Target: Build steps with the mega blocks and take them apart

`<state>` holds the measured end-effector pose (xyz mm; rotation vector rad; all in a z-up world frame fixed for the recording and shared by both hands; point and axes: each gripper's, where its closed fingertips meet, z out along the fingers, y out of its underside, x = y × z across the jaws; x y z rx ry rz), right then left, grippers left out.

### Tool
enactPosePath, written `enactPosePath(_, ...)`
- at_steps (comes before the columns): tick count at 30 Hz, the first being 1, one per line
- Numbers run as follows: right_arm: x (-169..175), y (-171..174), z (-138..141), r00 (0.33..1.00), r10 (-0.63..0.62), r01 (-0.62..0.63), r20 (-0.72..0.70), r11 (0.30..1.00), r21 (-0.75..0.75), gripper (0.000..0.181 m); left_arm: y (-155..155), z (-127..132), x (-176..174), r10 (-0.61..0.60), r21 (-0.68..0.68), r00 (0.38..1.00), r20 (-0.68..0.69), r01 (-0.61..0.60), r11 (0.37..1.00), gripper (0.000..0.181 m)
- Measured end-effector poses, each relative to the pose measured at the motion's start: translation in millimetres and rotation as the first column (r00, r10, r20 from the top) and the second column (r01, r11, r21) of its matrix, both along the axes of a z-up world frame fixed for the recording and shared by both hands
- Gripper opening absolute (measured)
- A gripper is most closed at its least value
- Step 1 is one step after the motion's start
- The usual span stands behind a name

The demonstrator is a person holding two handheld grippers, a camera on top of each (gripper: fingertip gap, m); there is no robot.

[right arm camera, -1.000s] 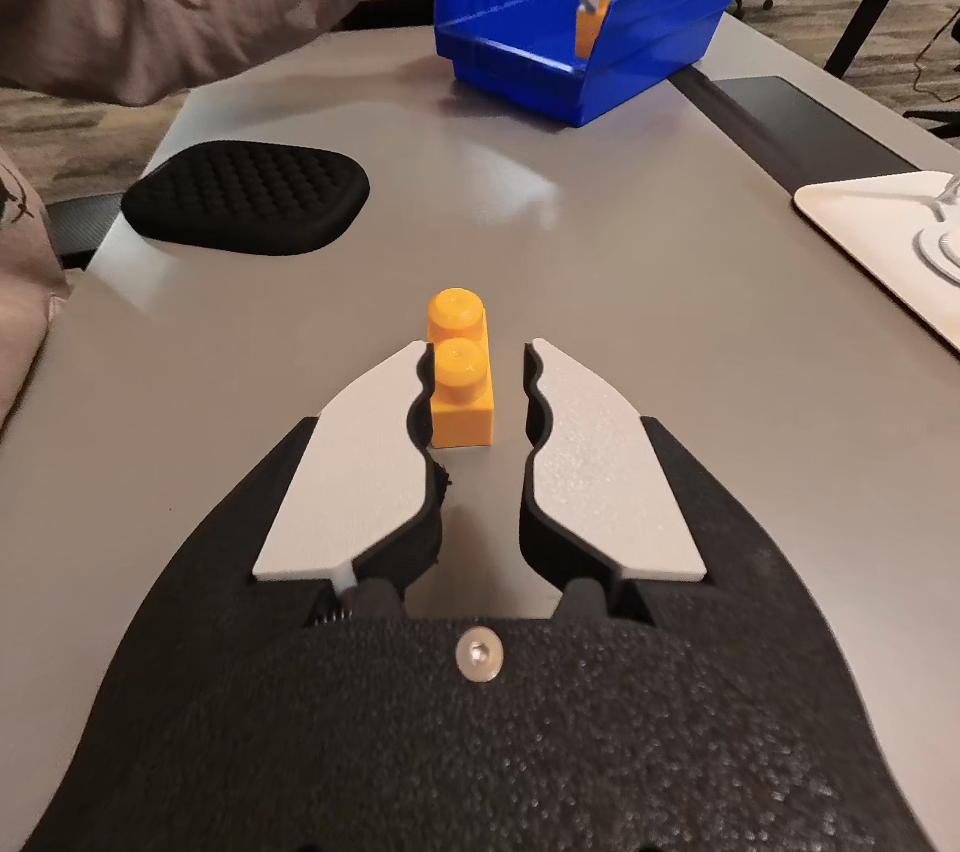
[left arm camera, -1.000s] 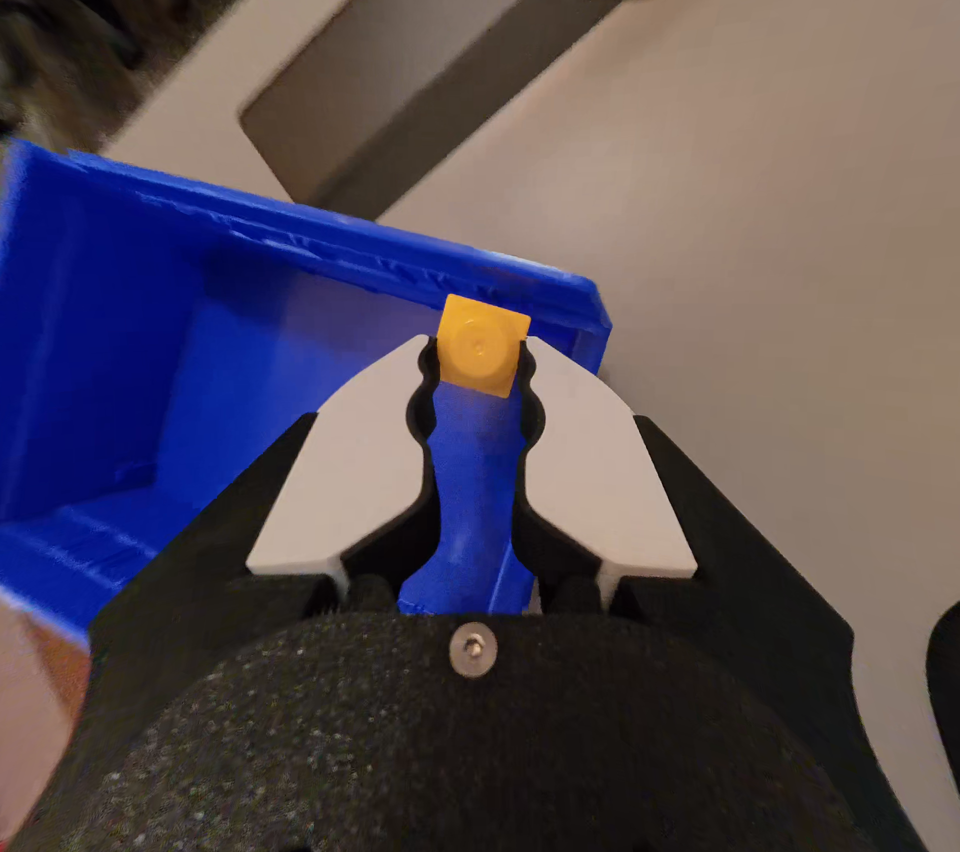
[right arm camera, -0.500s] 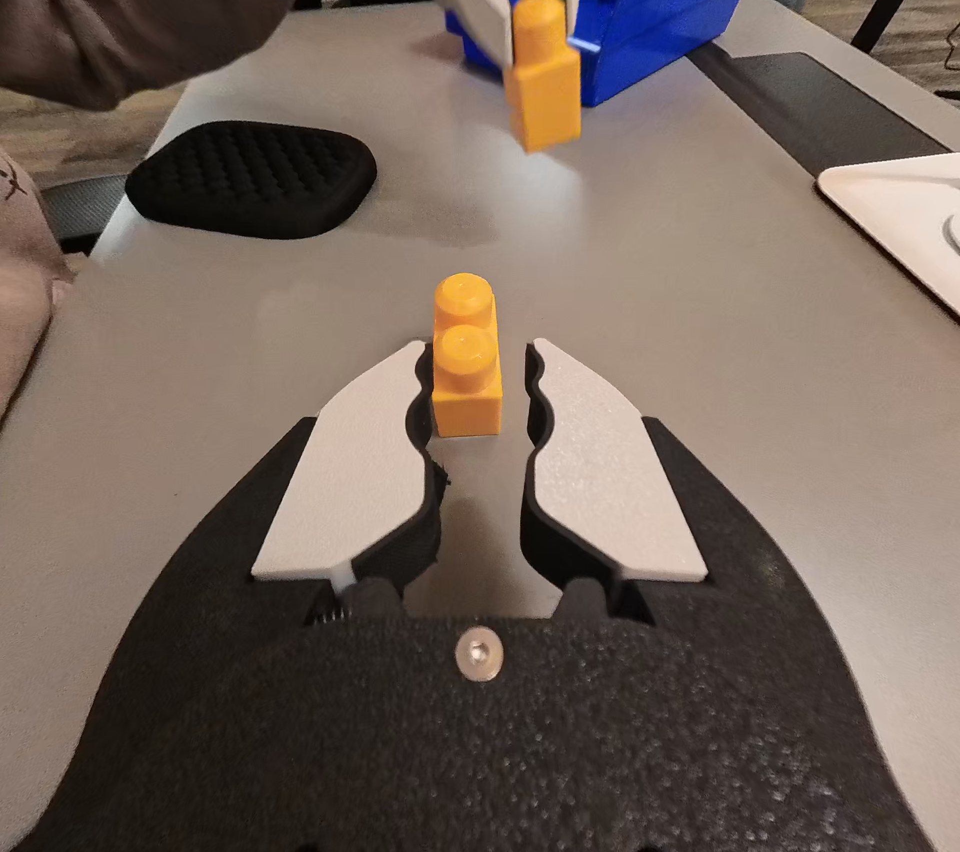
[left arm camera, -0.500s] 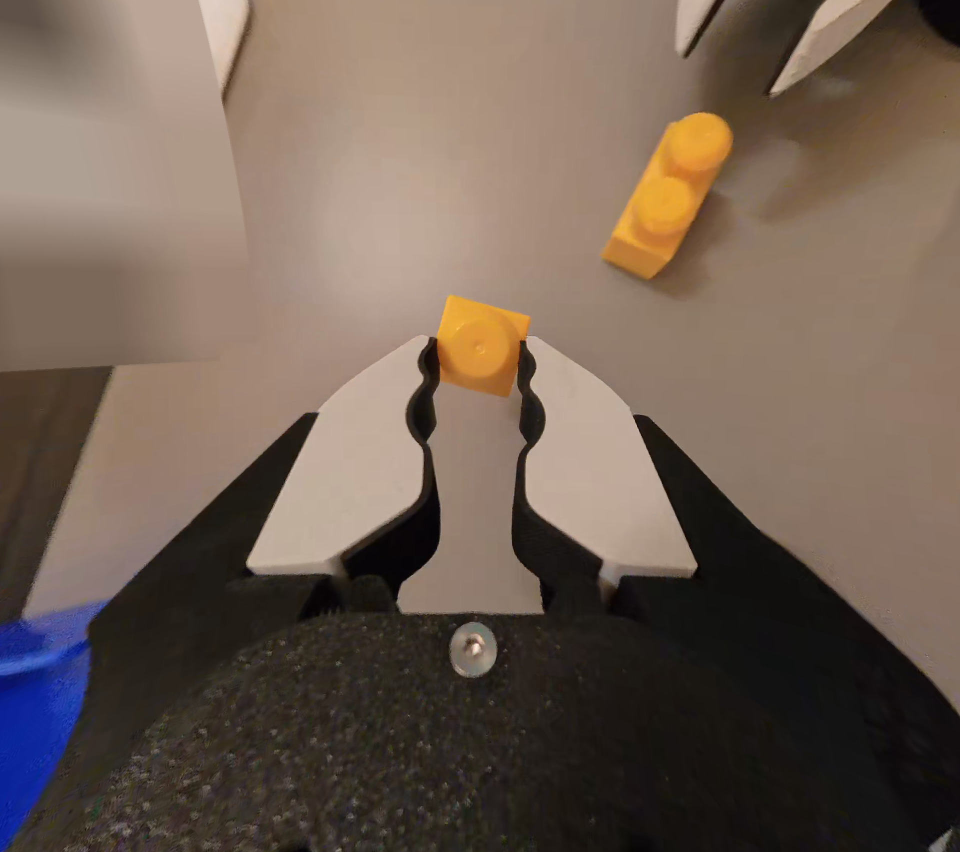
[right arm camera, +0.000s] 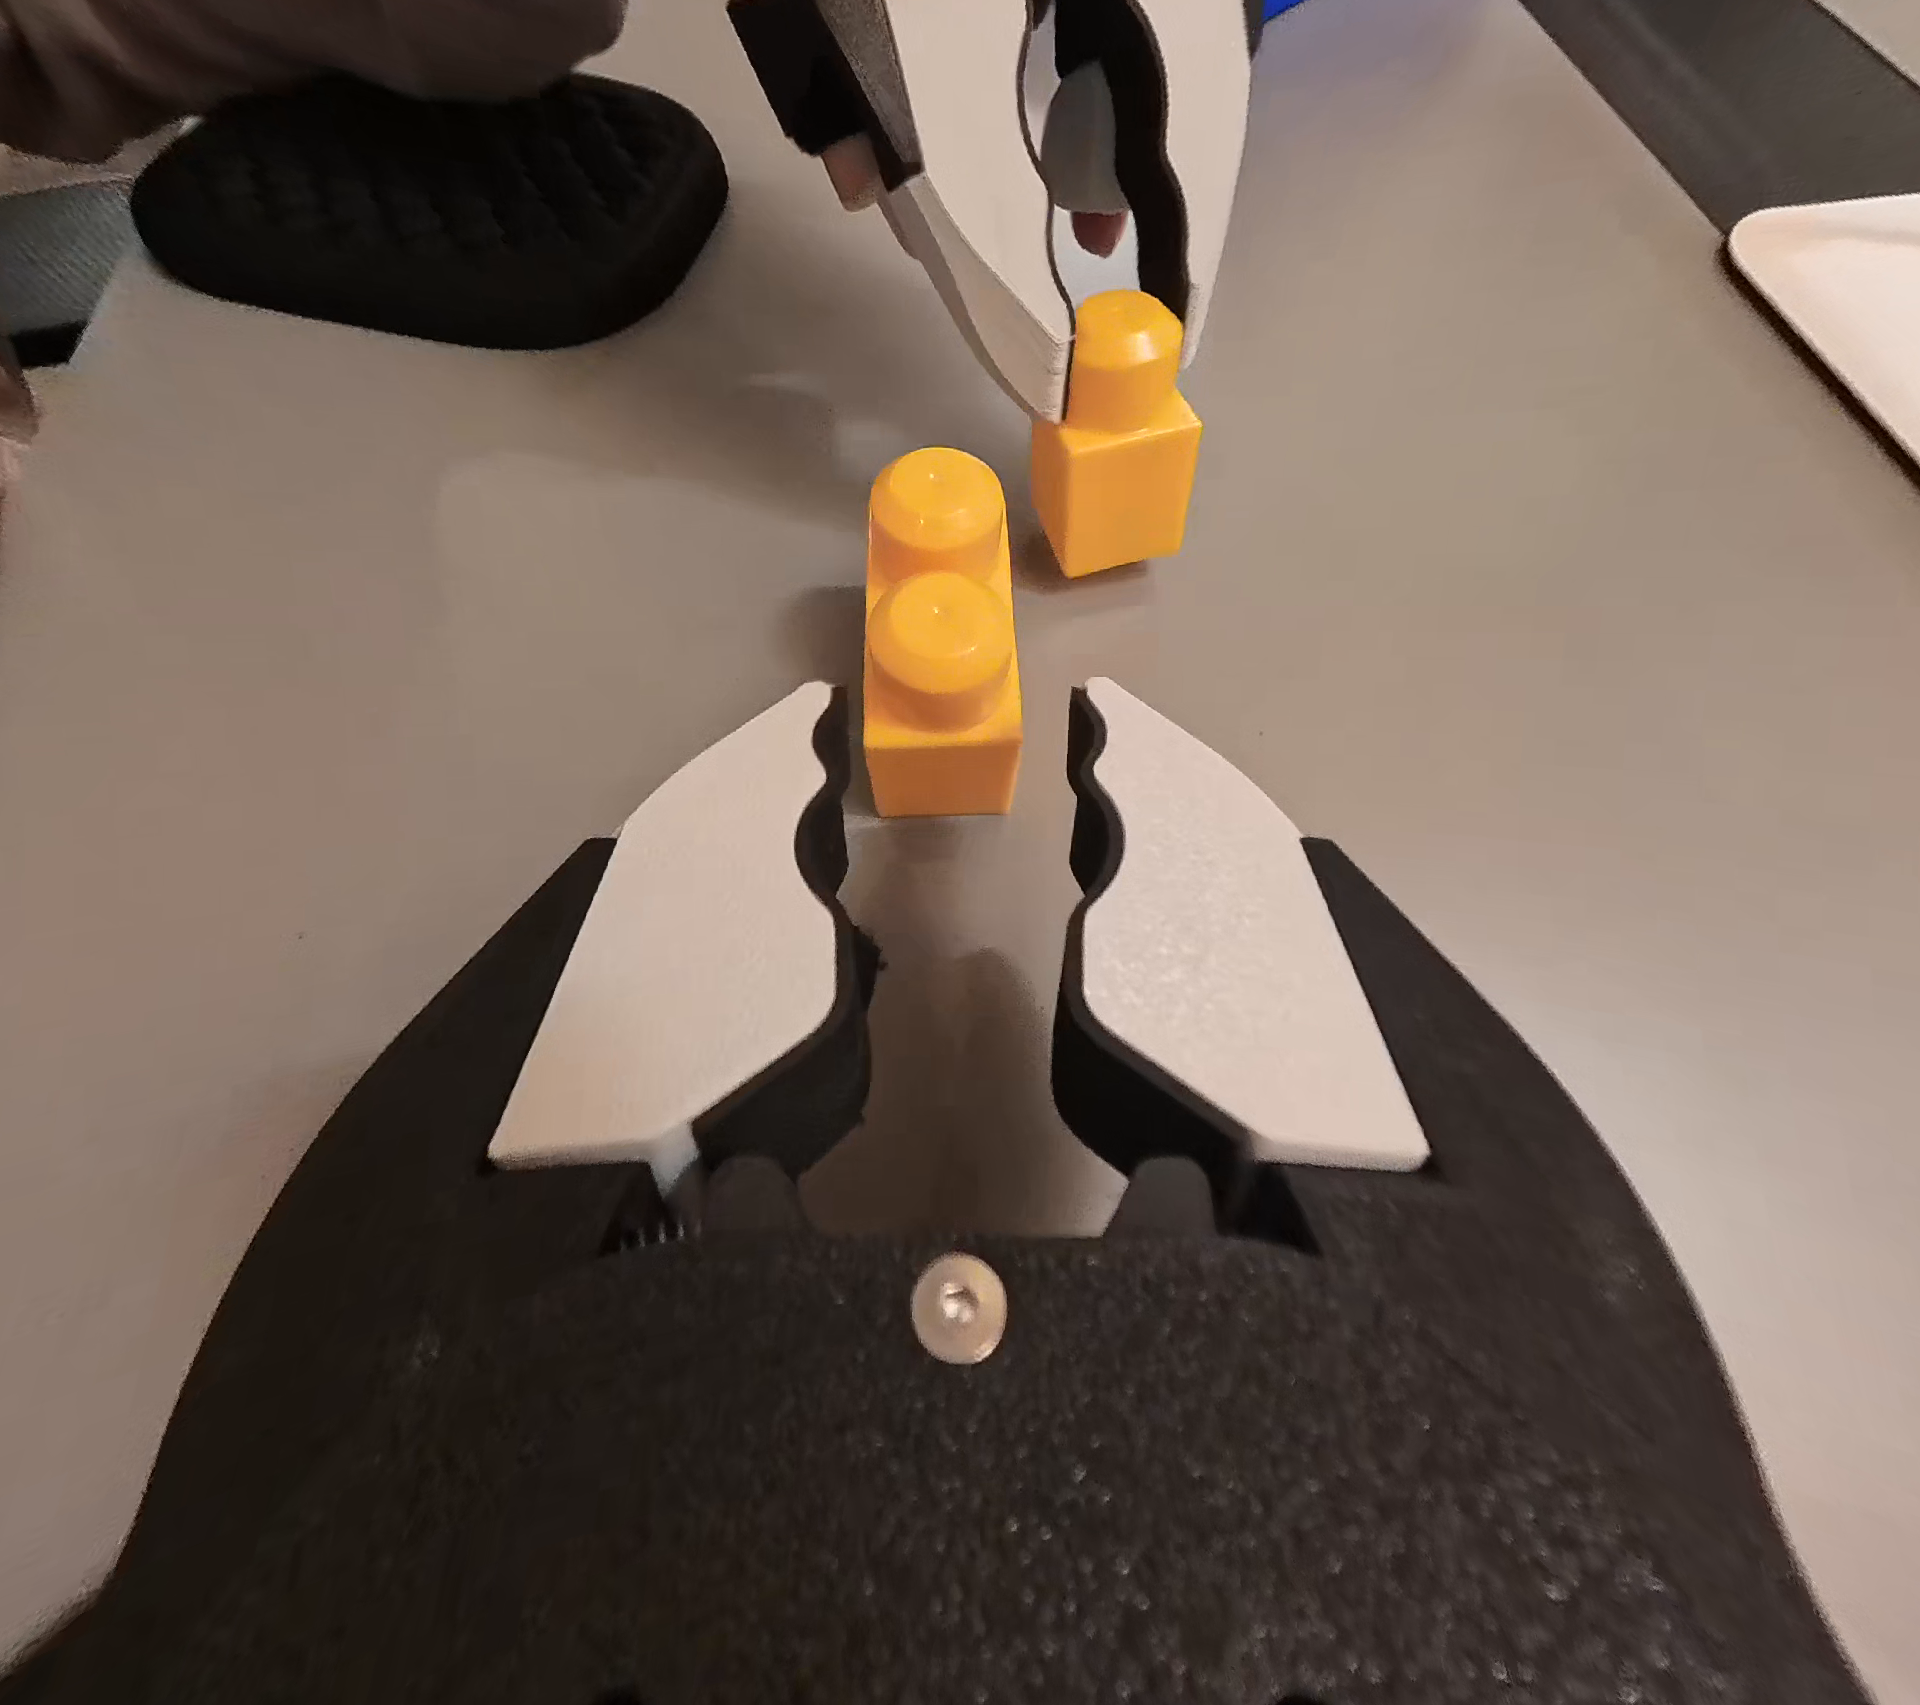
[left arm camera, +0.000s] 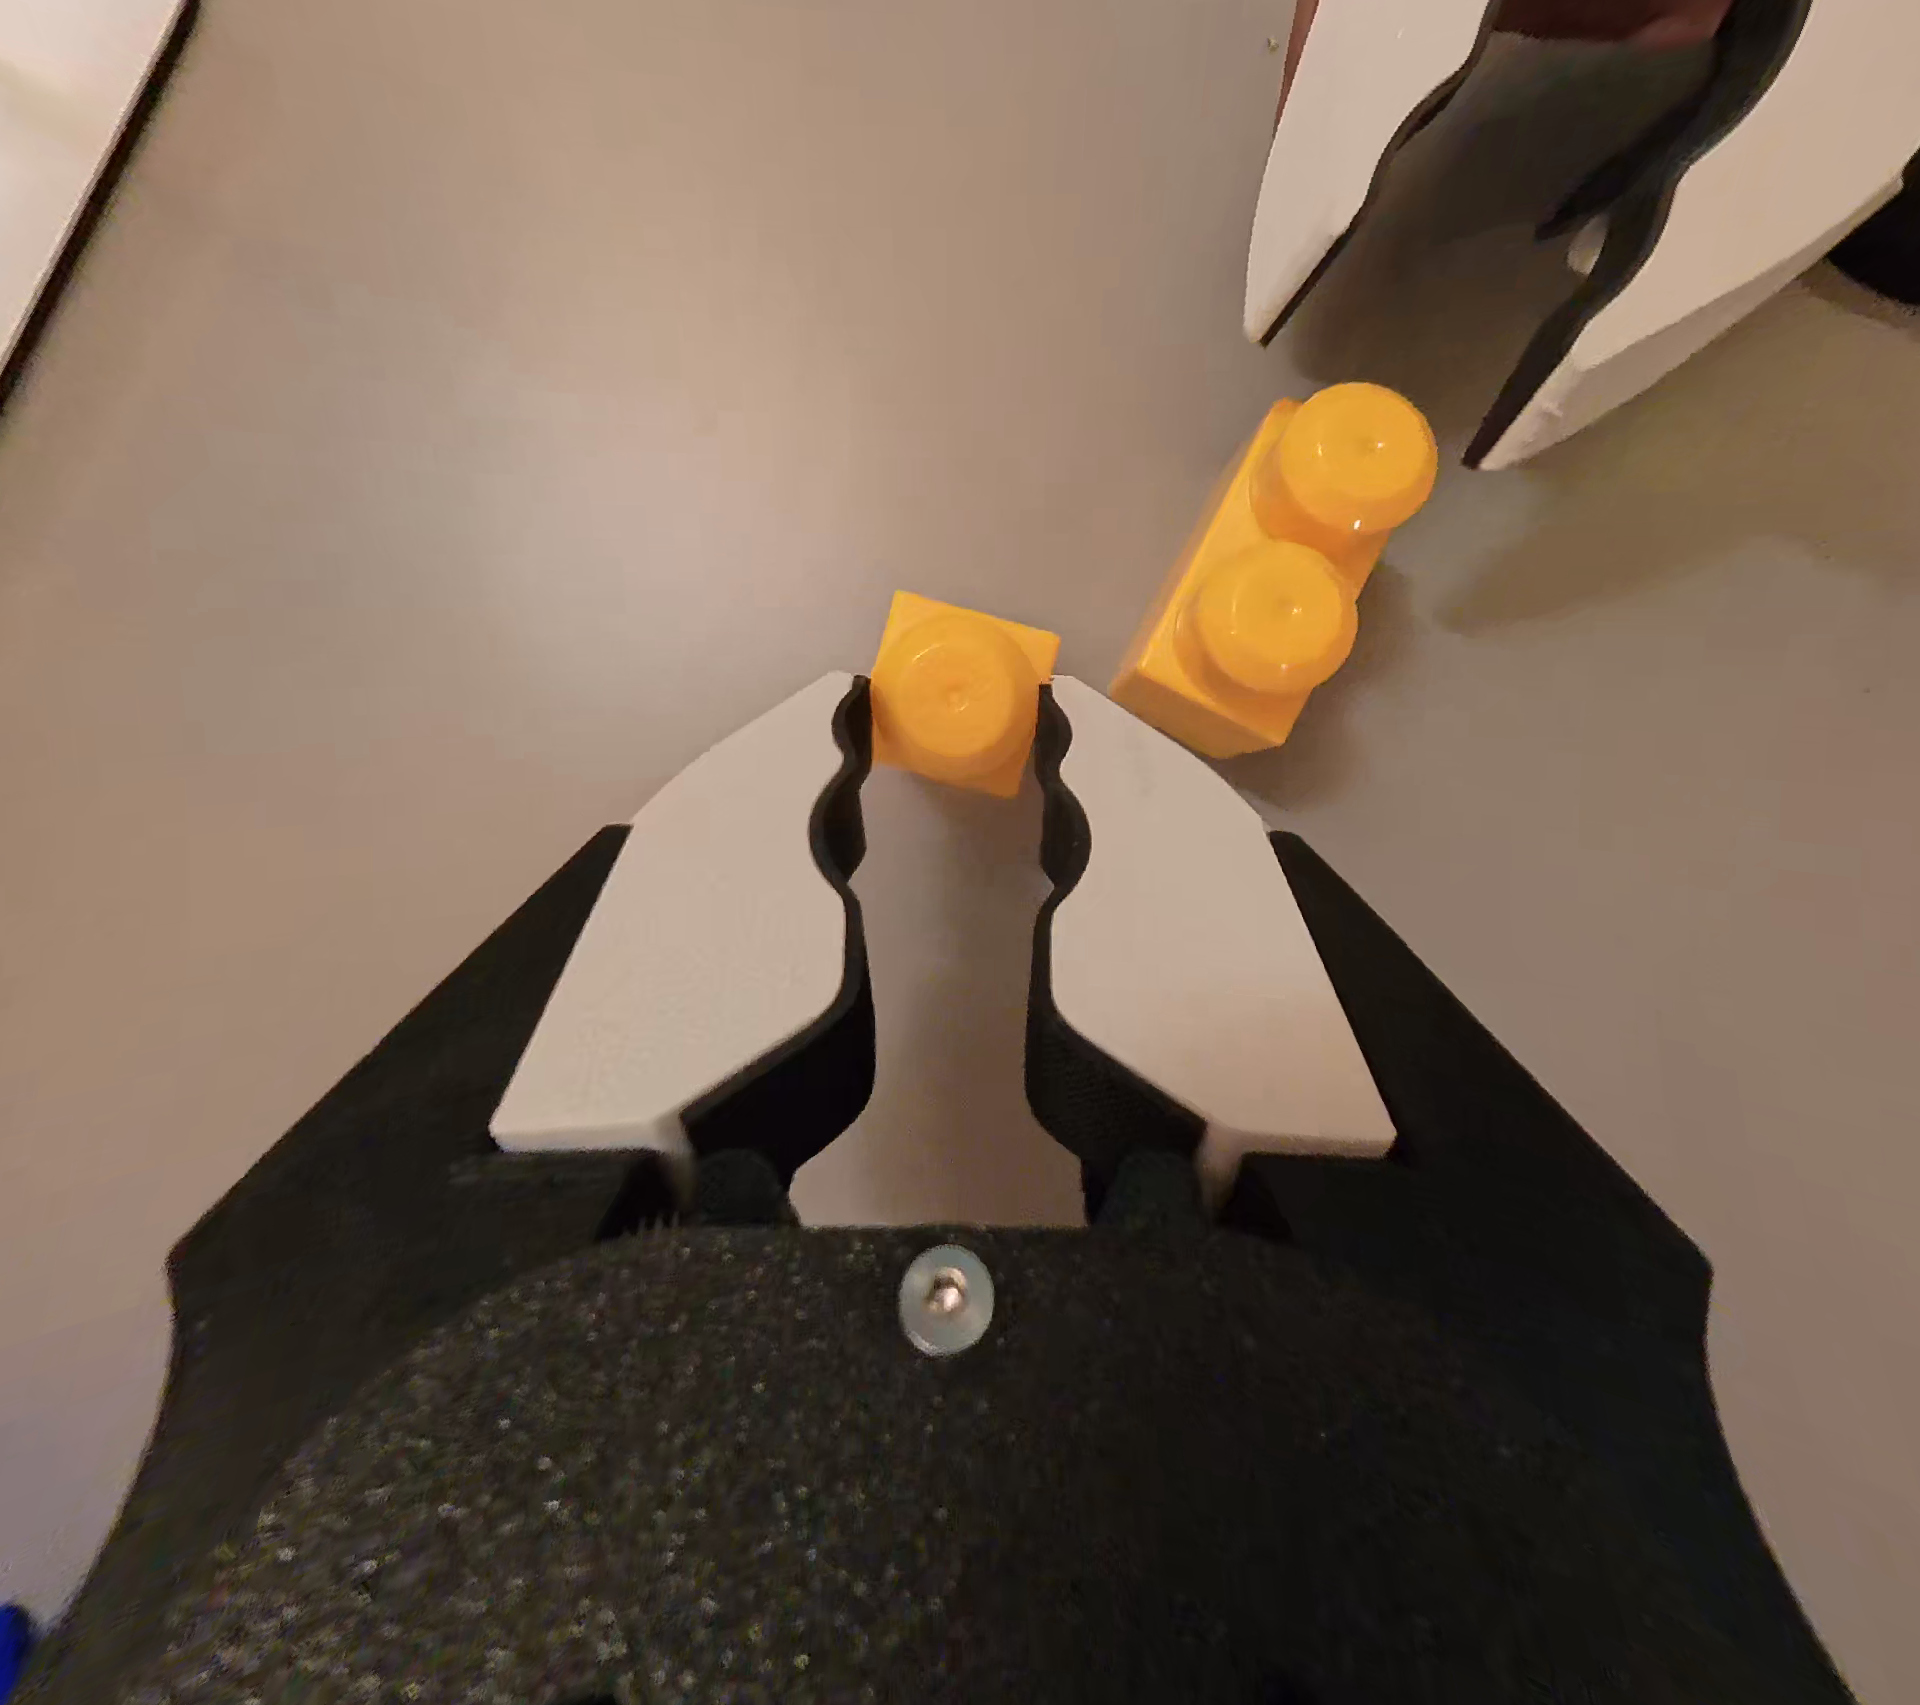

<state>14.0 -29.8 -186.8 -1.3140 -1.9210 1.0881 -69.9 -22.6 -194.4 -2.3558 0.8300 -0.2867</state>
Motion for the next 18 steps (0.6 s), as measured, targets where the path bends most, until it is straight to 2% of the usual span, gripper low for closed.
enactPosePath(2,-1.9,-1.2,-2.8,1.0,0.0,0.0,0.017,1.0,0.001,0.041,1.4,1.1,0.3,0.007,0.022,1.0,0.026,-0.007,1.0,0.043)
enactPosePath(4,-3.6,-2.4,-6.7,0.999,0.002,-0.003,0.041,1.0,0.012,0.042,0.8,5.2,-1.4,0.017,0.045,0.999,0.05,-0.02,0.999,0.048)
enactPosePath(10,-13.6,-2.0,-13.1,0.992,-0.021,0.007,0.121,0.993,0.119,0.046,-6.4,46.6,1.4,0.056,0.19,0.972,0.229,-0.101,0.977,0.045)
enactPosePath(14,-14.9,-2.4,-29.1,0.978,-0.029,-0.019,0.206,0.973,0.231,0.044,-10.8,81.8,9.1,0.048,0.309,0.909,0.413,-0.189,0.932,0.04)
enactPosePath(18,-15.3,-4.6,-31.2,0.984,-0.016,-0.02,0.179,0.98,0.198,0.036,-15.1,97.1,9.2,-0.013,0.394,0.847,0.531,-0.233,0.889,0.038)
